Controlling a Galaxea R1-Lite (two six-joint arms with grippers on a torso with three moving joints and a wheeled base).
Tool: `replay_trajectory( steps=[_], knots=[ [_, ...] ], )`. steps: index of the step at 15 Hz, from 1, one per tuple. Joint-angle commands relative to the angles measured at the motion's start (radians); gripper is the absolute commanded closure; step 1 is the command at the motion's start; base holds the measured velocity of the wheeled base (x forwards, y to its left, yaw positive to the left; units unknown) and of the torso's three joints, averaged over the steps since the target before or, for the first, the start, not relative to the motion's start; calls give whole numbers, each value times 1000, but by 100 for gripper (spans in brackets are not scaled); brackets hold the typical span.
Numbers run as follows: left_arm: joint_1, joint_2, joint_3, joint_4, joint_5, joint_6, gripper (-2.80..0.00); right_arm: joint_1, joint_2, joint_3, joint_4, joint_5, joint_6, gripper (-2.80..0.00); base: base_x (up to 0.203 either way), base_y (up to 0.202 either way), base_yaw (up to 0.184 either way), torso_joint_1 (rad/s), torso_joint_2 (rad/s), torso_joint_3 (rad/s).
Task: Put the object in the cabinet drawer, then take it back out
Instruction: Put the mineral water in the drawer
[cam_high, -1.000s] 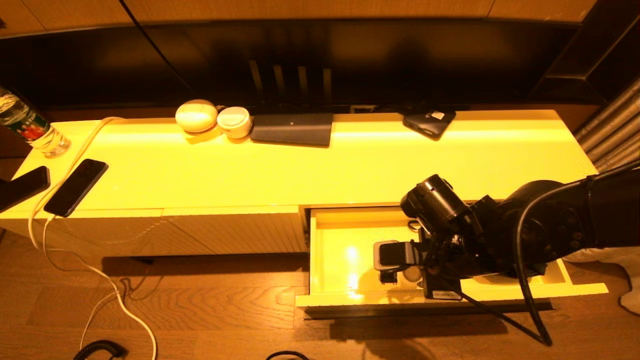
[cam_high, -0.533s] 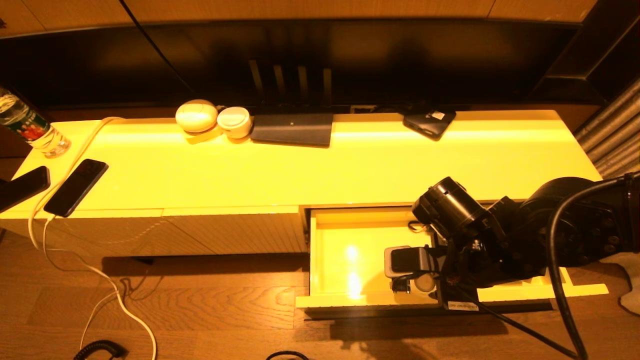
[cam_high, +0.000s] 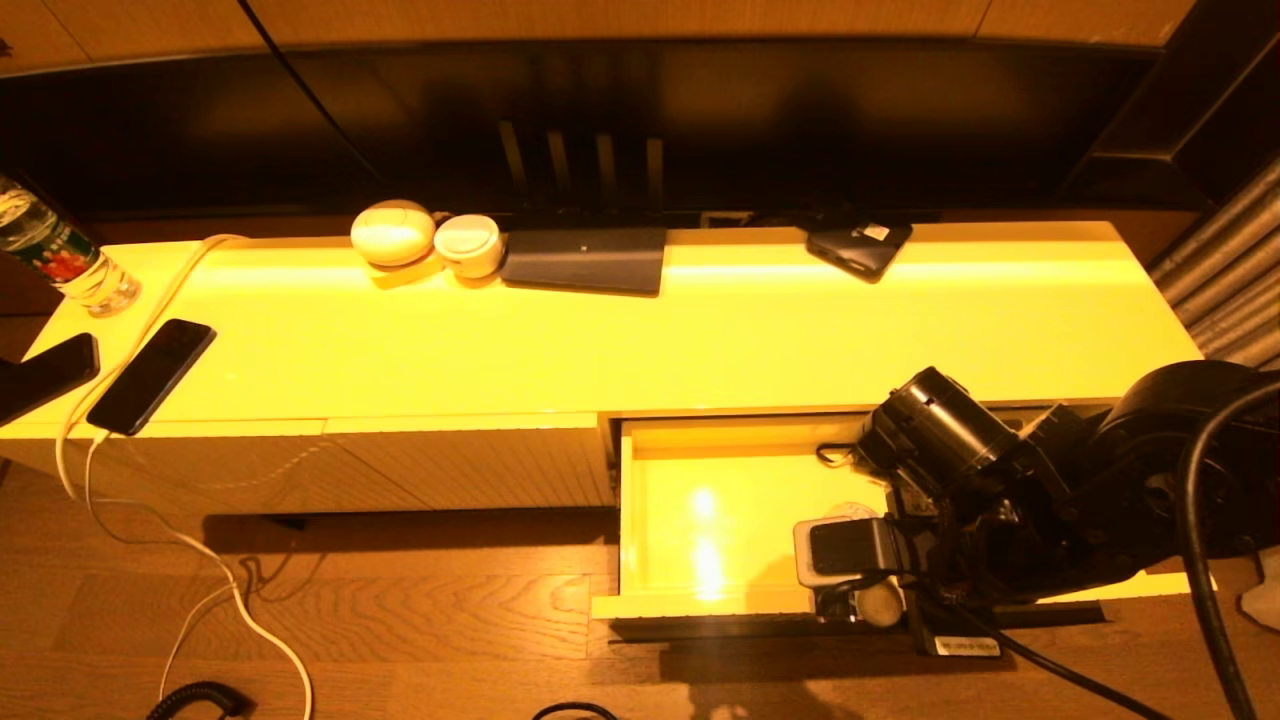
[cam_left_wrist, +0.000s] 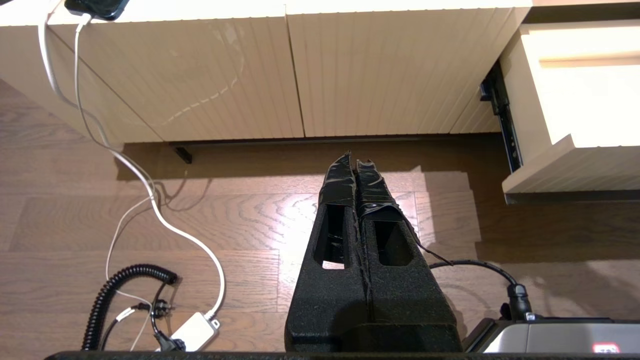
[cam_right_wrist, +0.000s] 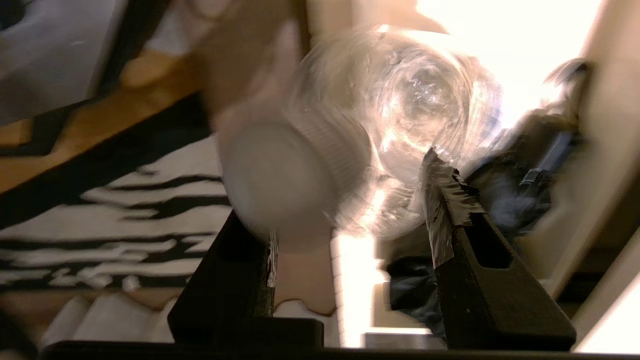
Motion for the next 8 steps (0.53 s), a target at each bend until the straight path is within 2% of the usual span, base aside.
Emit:
replay_trajectory(
  steps=[1, 8],
  knots=[
    [0, 0, 2, -1, 0, 0, 0, -3, -13, 10, 7, 3, -8, 0, 0, 0, 0, 0, 0, 0],
    [0, 0, 2, -1, 0, 0, 0, -93, 3, -69, -35, -54, -11, 0, 0, 0, 0, 0, 0, 0]
  ],
)
